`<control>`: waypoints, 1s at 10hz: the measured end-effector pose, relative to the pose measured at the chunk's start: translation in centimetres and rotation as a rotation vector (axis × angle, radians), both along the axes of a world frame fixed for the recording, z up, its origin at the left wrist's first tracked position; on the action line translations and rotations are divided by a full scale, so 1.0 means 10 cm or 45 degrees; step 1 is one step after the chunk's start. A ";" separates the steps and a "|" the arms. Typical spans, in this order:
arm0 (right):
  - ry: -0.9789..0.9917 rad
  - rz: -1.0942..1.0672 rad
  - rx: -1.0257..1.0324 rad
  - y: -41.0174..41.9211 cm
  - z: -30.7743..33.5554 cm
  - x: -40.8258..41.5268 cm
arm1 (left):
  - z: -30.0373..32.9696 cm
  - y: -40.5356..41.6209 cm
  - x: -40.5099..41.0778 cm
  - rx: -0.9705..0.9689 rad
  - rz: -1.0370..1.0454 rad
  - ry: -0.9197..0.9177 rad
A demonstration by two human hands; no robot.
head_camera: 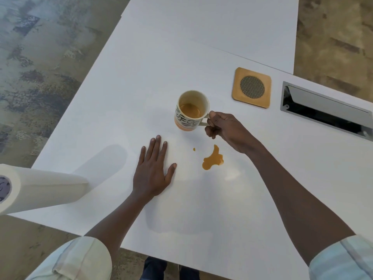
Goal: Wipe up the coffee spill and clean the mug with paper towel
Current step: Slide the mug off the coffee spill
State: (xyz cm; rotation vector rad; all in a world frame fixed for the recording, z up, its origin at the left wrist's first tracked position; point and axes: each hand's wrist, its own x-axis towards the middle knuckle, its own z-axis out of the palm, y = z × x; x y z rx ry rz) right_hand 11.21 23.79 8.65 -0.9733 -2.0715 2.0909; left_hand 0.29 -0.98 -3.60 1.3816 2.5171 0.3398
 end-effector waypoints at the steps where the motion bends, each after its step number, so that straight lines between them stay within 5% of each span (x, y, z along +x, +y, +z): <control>1: -0.009 -0.006 0.035 -0.02 -0.07 -0.21 | 0.00 0.01 0.00 -0.011 0.001 0.011; 10: -0.102 0.060 -0.036 0.01 -0.35 -0.79 | -0.03 0.01 0.01 0.015 0.019 -0.003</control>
